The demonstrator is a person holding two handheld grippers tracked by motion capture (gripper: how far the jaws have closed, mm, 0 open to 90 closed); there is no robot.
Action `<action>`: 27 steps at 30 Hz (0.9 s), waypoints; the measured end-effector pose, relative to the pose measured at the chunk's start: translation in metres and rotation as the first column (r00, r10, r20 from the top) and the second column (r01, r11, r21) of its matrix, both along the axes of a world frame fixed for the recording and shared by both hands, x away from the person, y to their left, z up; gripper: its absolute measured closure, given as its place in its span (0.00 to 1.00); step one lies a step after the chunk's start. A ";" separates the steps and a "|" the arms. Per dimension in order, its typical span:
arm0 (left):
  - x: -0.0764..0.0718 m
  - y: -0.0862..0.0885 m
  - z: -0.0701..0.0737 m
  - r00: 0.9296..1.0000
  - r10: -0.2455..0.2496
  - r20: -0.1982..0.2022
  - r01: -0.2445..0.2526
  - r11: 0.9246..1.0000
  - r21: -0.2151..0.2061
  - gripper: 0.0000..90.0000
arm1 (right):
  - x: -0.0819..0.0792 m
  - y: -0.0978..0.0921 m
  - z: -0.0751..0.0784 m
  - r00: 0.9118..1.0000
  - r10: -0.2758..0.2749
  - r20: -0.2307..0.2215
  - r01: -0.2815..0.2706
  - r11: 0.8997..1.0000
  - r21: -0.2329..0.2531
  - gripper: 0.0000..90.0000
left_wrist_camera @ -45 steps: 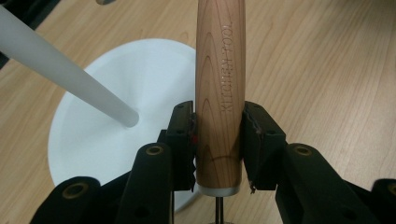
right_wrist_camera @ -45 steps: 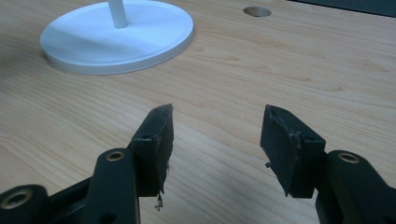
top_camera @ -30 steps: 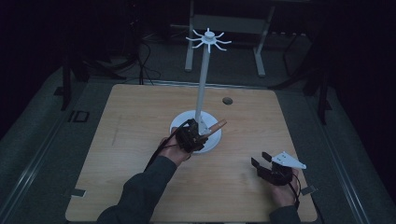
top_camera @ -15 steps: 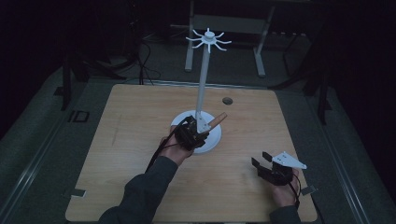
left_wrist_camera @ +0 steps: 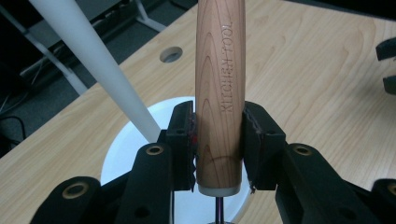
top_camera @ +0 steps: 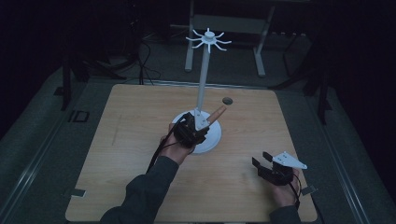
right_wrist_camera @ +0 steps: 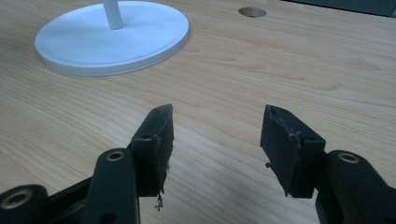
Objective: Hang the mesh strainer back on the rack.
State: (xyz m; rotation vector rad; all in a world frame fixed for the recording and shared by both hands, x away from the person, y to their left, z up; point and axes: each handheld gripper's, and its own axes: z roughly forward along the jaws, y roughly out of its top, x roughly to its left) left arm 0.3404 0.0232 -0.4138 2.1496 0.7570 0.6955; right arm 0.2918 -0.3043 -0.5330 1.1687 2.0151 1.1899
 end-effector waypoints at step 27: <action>-0.009 0.003 0.044 0.983 0.128 0.129 -0.104 0.979 -0.176 0.75 | 0.000 0.000 -0.001 1.000 -0.002 0.001 0.002 1.000 -0.008 0.49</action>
